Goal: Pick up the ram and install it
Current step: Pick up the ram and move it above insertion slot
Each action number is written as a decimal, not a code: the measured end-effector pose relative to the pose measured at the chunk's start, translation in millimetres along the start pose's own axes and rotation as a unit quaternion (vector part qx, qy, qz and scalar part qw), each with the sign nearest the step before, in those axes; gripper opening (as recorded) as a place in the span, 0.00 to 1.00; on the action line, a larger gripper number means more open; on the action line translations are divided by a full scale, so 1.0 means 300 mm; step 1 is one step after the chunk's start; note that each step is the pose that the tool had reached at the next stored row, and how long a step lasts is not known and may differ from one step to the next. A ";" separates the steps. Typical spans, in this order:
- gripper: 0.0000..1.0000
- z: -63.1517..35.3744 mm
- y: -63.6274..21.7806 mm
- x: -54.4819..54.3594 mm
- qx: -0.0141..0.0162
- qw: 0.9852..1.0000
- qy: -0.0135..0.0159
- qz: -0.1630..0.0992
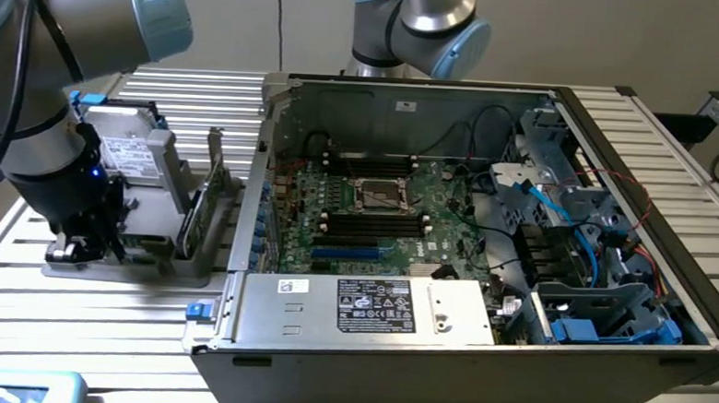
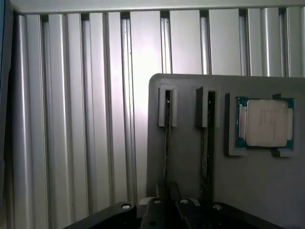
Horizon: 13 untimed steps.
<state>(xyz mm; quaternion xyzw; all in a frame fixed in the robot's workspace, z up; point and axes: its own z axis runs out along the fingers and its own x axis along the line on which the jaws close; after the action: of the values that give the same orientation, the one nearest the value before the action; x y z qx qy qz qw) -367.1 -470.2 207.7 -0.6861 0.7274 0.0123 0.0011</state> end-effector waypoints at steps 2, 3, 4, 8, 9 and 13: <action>0.13 -0.030 0.001 -0.001 0.000 1.000 0.000 0.000; 0.13 -0.045 0.001 -0.001 0.000 1.000 0.000 0.000; 0.13 -0.060 0.001 -0.001 0.000 1.000 0.000 0.000; 0.13 -0.120 0.002 -0.002 0.000 1.000 0.000 0.000; 0.13 -0.135 0.002 -0.002 0.000 1.000 0.000 0.000; 0.13 -0.196 0.004 -0.003 0.000 1.000 0.000 0.000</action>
<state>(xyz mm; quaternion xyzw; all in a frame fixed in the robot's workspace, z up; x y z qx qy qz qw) -367.3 -470.4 266.6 -0.6861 0.7274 0.0123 0.0011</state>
